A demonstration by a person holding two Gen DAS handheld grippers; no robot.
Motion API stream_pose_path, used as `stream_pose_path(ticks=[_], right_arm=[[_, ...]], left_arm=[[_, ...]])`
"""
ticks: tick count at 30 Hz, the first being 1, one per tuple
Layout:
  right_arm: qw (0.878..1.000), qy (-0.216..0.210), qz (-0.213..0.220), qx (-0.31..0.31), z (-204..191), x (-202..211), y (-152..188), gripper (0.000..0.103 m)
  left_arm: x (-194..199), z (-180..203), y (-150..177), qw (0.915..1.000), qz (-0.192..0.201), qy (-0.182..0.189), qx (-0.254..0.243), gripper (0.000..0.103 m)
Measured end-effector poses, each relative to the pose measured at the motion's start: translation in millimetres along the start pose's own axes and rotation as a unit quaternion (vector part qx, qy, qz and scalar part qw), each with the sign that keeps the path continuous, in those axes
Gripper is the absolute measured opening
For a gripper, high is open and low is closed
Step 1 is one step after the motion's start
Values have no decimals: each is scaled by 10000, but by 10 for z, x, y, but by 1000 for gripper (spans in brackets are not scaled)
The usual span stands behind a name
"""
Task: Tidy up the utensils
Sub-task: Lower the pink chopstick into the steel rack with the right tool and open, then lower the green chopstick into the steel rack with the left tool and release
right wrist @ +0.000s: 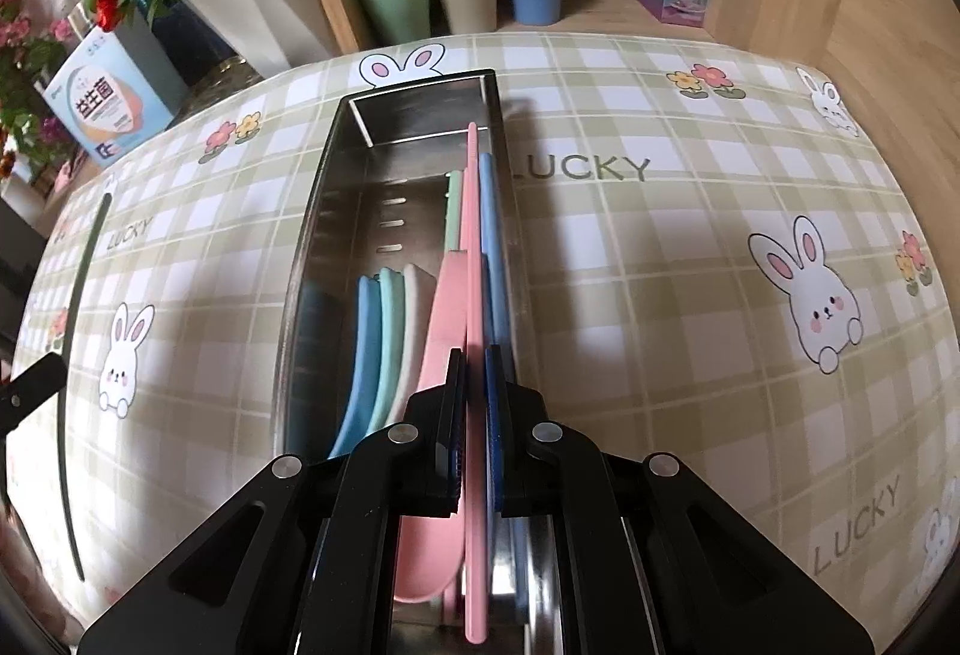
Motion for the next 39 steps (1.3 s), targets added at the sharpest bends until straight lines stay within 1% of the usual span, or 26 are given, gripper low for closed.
stream_pose_path(ticks=[2,14,19,24,26,27,28,30,32,34,35,37,38,39], right_arm=[[10000,4,10,-11,8,16,-6,8],[9999,6,148,64,-51,259,-29,8],[9998,14,166,91,-31,340,-27,8],[9998,26,205,58,45,384,-22,8],[9997,42,222,17,102,395,-14,10],[9997,47,231,0,126,401,-7,17],[9997,59,253,-22,158,410,-2,28],[9995,74,309,-45,213,428,7,43],[9995,104,284,-118,293,425,15,47],[9994,91,268,-192,367,423,30,55],[9994,82,256,-222,400,423,36,56],[9992,14,251,-316,489,432,54,67],[9990,-16,254,-354,534,442,62,69],[9990,-13,257,-370,558,445,63,74]], left_arm=[[6,20,7,10000,-7,14,-1,6],[35,145,-8,10000,-24,44,-29,6],[38,187,-19,10000,-1,-65,-44,6],[38,210,-31,9996,9,-253,-88,6],[34,226,-38,9994,8,-335,-108,6],[32,229,-40,9993,6,-356,-114,6],[29,240,-43,9992,4,-387,-123,6],[24,266,-45,9990,1,-425,-157,6],[7,318,-51,9987,-12,-468,-201,6],[-22,376,-58,9985,-65,-497,-218,6],[-43,410,-65,9985,-107,-499,-218,6],[-83,492,-83,9985,-187,-473,-208,6],[-109,552,-97,9985,-221,-446,-211,6],[-140,636,-118,9986,-269,-385,-225,6]])
Point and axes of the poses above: each gripper's, at about its wrist camera, not at the fingertips, and x roughly against the way its jaws point, z to its right, y to its underside, the point moved 2 cm from there along -x, roughly the way its jaws point, and after that the axes turned 8 degrees about -y, right-handed, at the moved point
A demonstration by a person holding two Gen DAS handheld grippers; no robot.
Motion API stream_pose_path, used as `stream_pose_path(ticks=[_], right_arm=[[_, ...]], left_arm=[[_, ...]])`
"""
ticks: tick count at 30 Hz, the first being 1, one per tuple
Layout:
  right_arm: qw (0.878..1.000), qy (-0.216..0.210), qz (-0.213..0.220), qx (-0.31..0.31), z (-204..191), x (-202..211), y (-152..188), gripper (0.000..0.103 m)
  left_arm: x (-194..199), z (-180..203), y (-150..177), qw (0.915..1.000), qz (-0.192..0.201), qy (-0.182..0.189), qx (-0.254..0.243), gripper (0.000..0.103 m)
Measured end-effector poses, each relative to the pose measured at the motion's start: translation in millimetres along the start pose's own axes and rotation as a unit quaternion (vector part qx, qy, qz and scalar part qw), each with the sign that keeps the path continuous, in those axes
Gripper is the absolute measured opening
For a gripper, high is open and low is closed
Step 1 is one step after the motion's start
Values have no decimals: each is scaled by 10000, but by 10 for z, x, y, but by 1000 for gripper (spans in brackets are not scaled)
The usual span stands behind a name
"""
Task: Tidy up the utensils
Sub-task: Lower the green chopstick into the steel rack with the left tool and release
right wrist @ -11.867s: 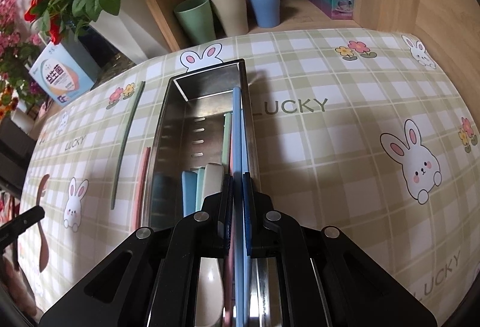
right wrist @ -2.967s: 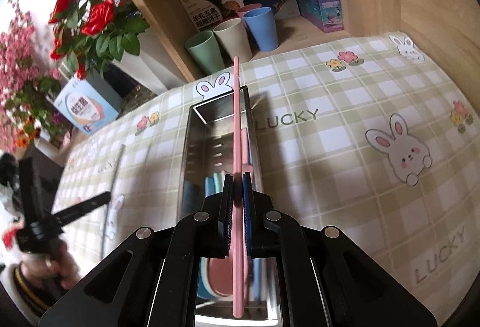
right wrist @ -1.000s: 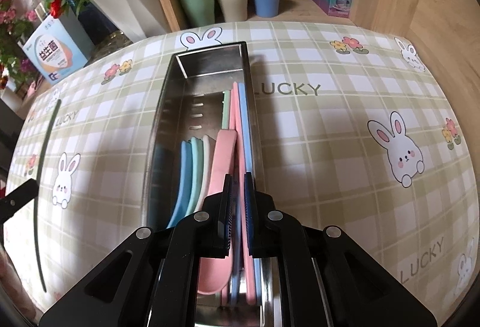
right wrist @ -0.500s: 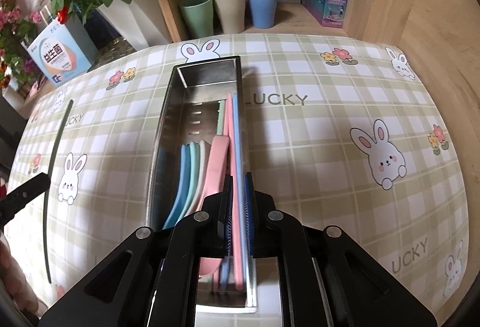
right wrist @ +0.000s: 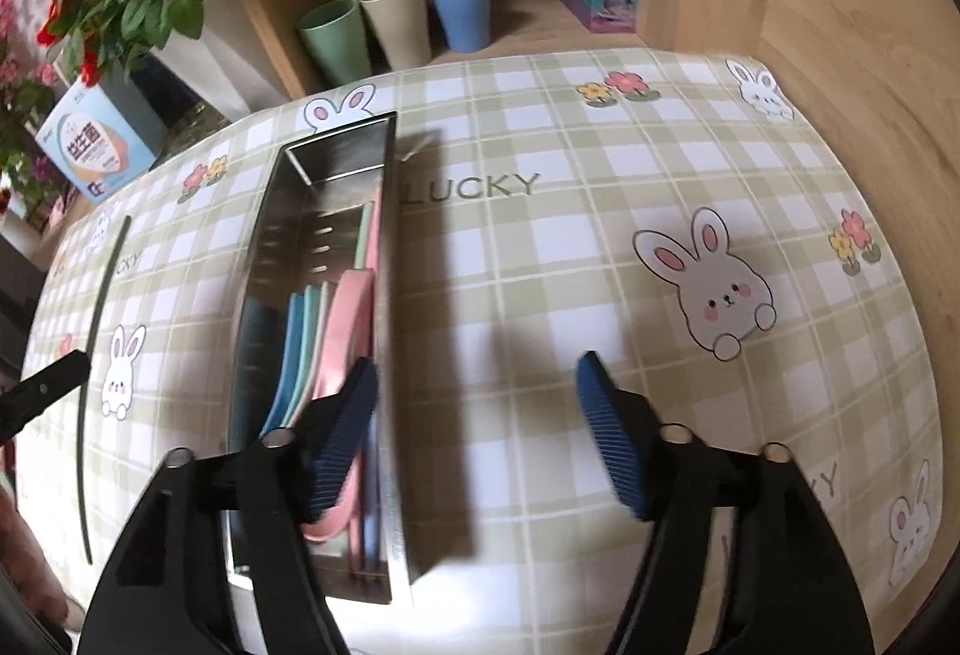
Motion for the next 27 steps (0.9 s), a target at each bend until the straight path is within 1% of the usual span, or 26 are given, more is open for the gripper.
stream_pose_path(ticks=[1,2,6,11,14,18,27], right_arm=[[10000,10,18,-26,43,14,1,84],[10000,6,38,-40,65,23,-2,88],[9998,-26,65,-165,209,54,-6,88],[9996,-54,97,-246,346,76,-16,88],[9994,-77,113,-303,408,82,-21,88],[9991,-114,135,-377,478,85,-23,88],[9988,-125,133,-462,553,75,-26,88]], left_arm=[[-14,61,-9,10000,-39,53,-5,6],[-43,151,-33,9998,-104,140,5,6],[-187,473,-101,9983,-374,435,111,6],[-425,796,-160,9957,-656,570,307,6],[-607,946,-193,9949,-796,493,374,6],[-819,1053,-194,9922,-1061,428,497,6],[-1028,1180,-192,9903,-1281,457,298,6]])
Point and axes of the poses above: each gripper's, at about its wrist camera, not at the fingertips, and x roughly against the way its jaws point, z to its right, y to its underside, the point moved 2 cm from there along -x, roughly the way its jaws point, and after that the axes turned 8 degrees about -y, right-handed, at the moved point
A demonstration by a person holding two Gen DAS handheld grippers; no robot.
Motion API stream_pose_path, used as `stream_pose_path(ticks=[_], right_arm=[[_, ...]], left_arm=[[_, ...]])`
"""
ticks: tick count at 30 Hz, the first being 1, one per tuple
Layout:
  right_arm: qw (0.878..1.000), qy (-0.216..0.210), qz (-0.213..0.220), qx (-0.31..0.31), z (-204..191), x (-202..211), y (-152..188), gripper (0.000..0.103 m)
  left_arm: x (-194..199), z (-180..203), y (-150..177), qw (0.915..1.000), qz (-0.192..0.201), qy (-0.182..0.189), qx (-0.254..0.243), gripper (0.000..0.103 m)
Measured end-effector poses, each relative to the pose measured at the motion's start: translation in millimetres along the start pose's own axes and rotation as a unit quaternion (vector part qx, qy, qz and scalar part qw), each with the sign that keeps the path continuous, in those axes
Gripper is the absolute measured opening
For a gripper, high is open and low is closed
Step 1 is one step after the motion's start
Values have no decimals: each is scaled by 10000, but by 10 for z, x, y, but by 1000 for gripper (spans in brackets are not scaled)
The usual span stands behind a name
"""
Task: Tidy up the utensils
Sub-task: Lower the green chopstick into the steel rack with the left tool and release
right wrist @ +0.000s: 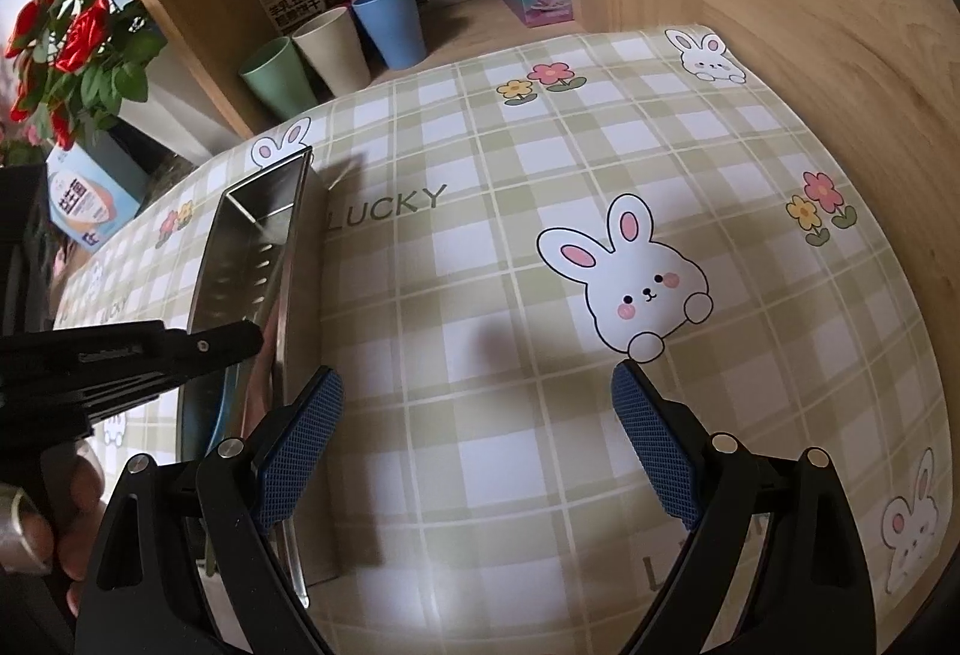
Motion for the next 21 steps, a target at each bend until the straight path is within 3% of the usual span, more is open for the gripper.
stream_pose_path(ticks=[11,21], right_arm=[[9998,90,80,142,-169,144,-41,88],[9983,125,213,531,-684,360,-93,88]], left_arm=[[380,-101,16,9957,537,-387,-640,22],[954,-636,74,9847,1139,-933,-937,34]])
Point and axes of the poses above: each gripper's, at about its wrist camera, not at the fingertips, and x roughly against the way its jaws point, z to its right, y to its underside, the point moved 2 cm from there along -x, roughly the way its jaws point, and after that the axes turned 8 degrees about -y, right-handed, at the moved point
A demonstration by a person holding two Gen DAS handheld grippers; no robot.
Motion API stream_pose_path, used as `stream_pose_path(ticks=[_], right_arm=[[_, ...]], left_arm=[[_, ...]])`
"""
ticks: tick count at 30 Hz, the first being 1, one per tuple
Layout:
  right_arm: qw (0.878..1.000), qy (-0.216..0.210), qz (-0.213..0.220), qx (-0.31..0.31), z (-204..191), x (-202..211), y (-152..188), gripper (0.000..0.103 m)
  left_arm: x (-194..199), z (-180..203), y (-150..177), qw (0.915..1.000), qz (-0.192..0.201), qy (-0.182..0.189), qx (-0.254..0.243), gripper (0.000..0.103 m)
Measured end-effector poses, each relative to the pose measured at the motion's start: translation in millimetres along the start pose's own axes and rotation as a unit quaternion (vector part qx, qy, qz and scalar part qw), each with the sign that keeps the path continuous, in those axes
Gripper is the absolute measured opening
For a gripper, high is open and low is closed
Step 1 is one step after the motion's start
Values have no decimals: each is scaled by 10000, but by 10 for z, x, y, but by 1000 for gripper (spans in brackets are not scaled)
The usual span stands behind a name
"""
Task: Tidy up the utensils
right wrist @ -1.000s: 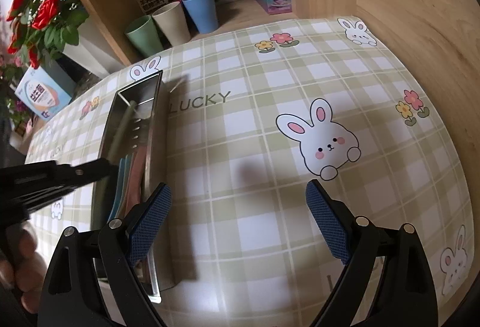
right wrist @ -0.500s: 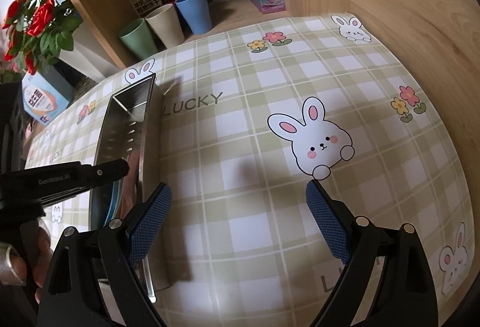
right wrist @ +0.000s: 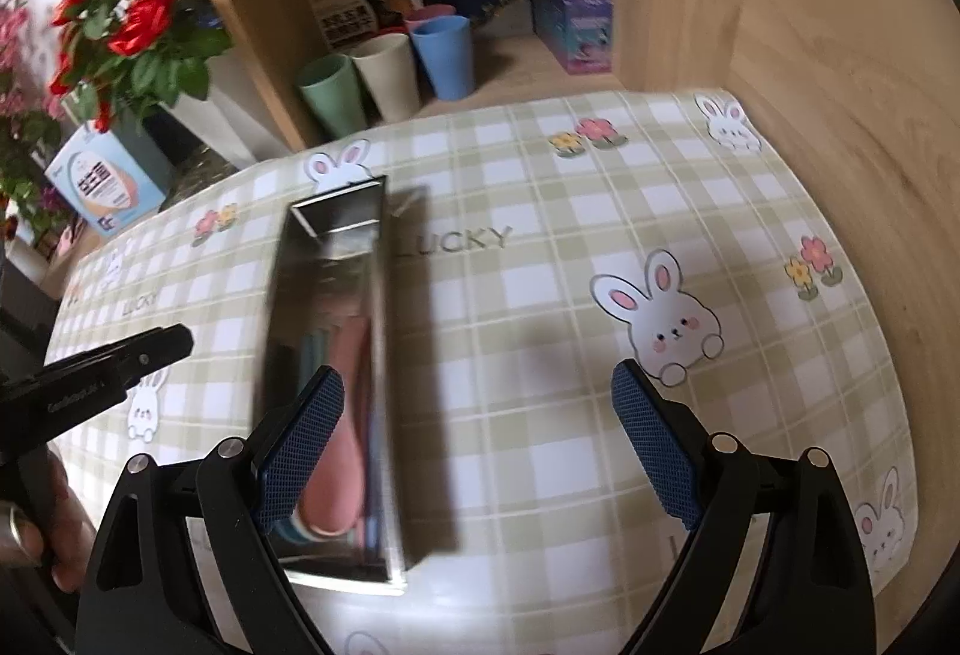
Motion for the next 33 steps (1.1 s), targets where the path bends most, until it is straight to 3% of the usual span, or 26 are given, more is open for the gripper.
stream_pose_path(ticks=[4,7,9,11,20,33], right_arm=[[9998,8,106,188,-246,109,-33,88],[9992,-38,258,295,-443,223,-43,88],[9986,-76,389,348,-569,306,-37,88],[9976,-65,548,413,-691,396,-20,88],[9904,-148,1173,715,-1202,768,131,88],[9868,-179,1349,877,-1508,907,339,88]], left_arm=[[240,-279,36,9993,308,-187,-137,44],[494,-522,81,9974,632,-256,-219,64],[666,-653,116,9955,868,-300,-240,87],[872,-802,168,9921,1137,-445,-285,95],[1599,-1362,375,9753,2067,-715,-293,97],[1952,-1687,590,9668,2402,-863,-117,97]])
Point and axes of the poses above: each gripper's, at about its wrist camera, not at the fingertips, and x roughly against the way its jaws point, z to its right, y to its underside, the point moved 2 cm from there along -x, roughly the way its jaws point, and after that the axes turned 8 degrees about -y, right-handed, at the moved point
